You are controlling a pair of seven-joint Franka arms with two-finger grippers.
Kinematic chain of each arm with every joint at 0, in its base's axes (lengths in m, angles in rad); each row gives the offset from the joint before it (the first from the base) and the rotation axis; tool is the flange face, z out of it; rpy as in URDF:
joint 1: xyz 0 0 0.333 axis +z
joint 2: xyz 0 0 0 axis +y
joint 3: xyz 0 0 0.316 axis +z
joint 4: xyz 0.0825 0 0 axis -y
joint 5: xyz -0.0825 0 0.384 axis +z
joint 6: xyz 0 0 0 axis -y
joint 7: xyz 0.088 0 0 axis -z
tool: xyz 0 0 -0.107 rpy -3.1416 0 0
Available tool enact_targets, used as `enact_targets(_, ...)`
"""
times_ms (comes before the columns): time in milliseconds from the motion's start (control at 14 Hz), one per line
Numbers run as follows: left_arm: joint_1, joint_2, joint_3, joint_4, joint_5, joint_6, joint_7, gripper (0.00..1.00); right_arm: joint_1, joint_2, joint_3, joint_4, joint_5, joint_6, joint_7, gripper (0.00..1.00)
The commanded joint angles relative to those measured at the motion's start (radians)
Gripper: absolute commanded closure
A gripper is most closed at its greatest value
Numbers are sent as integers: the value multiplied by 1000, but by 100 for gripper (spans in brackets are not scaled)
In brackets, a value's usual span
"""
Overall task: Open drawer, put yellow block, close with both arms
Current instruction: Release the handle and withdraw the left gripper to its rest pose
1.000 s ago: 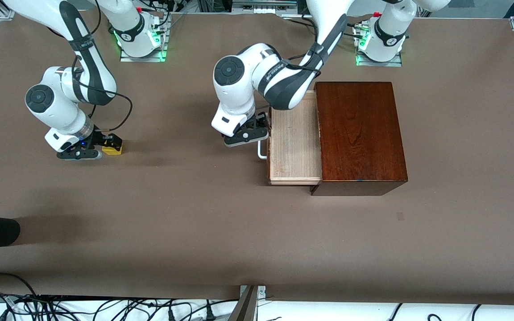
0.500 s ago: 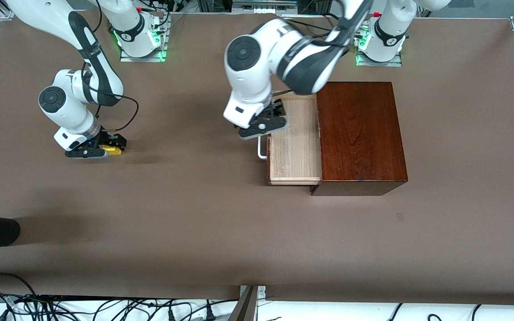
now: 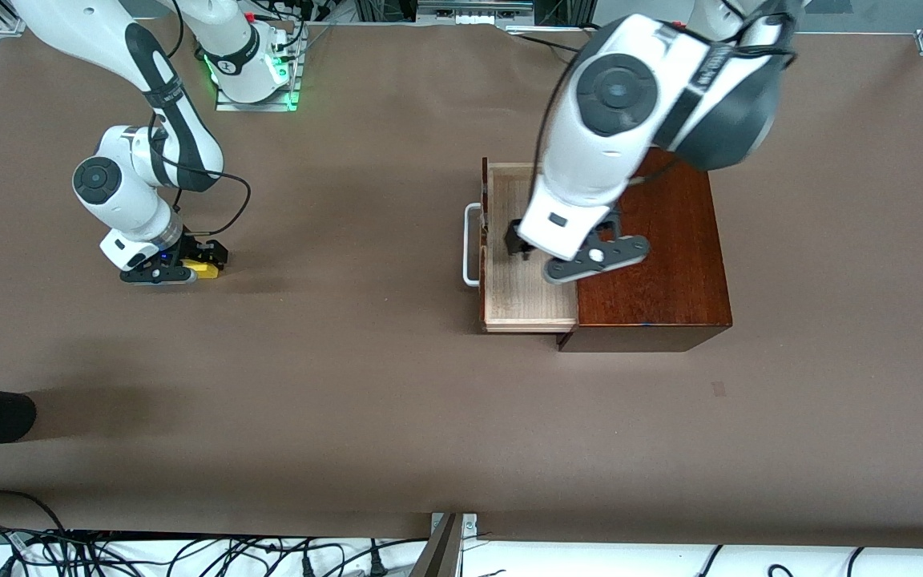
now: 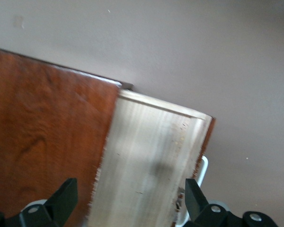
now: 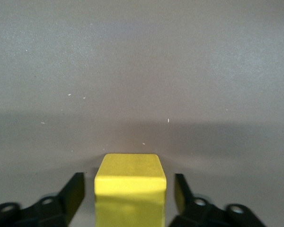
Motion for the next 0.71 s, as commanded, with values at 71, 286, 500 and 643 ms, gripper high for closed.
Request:
enact_targets(71, 86, -99, -15, -84, -47, -41, 139, 0, -10, -8, 6, -19, -6, 22, -17, 81)
enact_targets(286, 164, -166, -13, -135, -47, -81, 266, 0, -8, -28, 4, -16, -6, 7, -43, 82)
enact_targets(500, 253, -238, -13, -201, -44, -88, 400, 0, -6, -107, 9, 18, -6, -121, -45, 82)
enact_targets(643, 328, -254, -13, -209, -42, -117, 509, 0, 0, -158, 14, 70, -8, -221, -45, 82)
